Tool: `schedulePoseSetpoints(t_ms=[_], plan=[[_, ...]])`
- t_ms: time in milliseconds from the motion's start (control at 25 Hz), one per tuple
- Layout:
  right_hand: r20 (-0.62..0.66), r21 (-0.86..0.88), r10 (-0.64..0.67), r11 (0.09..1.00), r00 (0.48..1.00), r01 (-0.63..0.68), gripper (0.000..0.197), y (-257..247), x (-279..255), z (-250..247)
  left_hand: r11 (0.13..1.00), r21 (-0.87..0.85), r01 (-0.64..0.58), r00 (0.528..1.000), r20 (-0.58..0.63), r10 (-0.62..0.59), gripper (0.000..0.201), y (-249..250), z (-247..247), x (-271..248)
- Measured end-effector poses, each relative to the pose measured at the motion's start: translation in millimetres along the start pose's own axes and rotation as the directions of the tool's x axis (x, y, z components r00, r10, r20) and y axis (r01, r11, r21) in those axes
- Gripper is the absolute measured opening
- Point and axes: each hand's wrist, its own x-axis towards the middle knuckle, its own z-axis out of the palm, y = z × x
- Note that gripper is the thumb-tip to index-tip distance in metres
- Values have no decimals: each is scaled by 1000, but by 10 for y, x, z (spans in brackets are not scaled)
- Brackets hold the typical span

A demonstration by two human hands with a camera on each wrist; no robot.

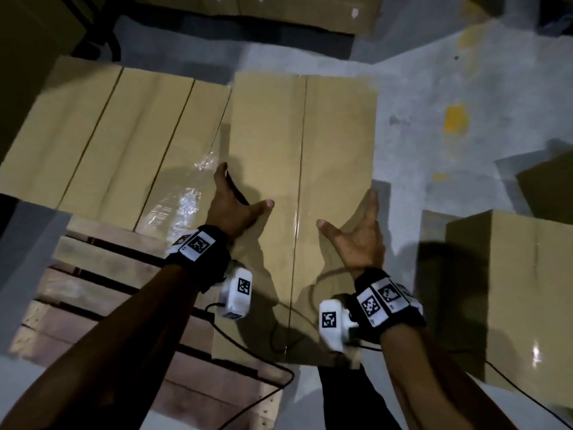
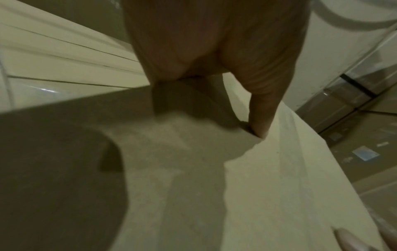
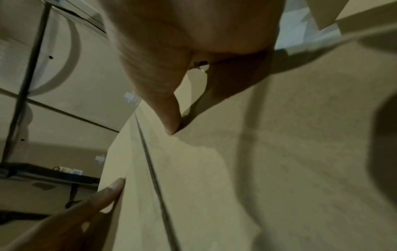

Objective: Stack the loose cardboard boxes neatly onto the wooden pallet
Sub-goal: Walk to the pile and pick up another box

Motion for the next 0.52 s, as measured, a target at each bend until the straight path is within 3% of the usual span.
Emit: schedulePoseSetpoints(t_ms=[240, 520], plan=[[-116, 131, -16, 991, 993, 31, 115, 167, 464, 248, 997, 72, -30, 998, 59, 26, 117, -91, 281, 611], [-58, 119, 84, 990, 995, -77, 114, 349, 1037, 614, 989, 135, 52, 993, 102, -66, 110, -308, 569, 1185]])
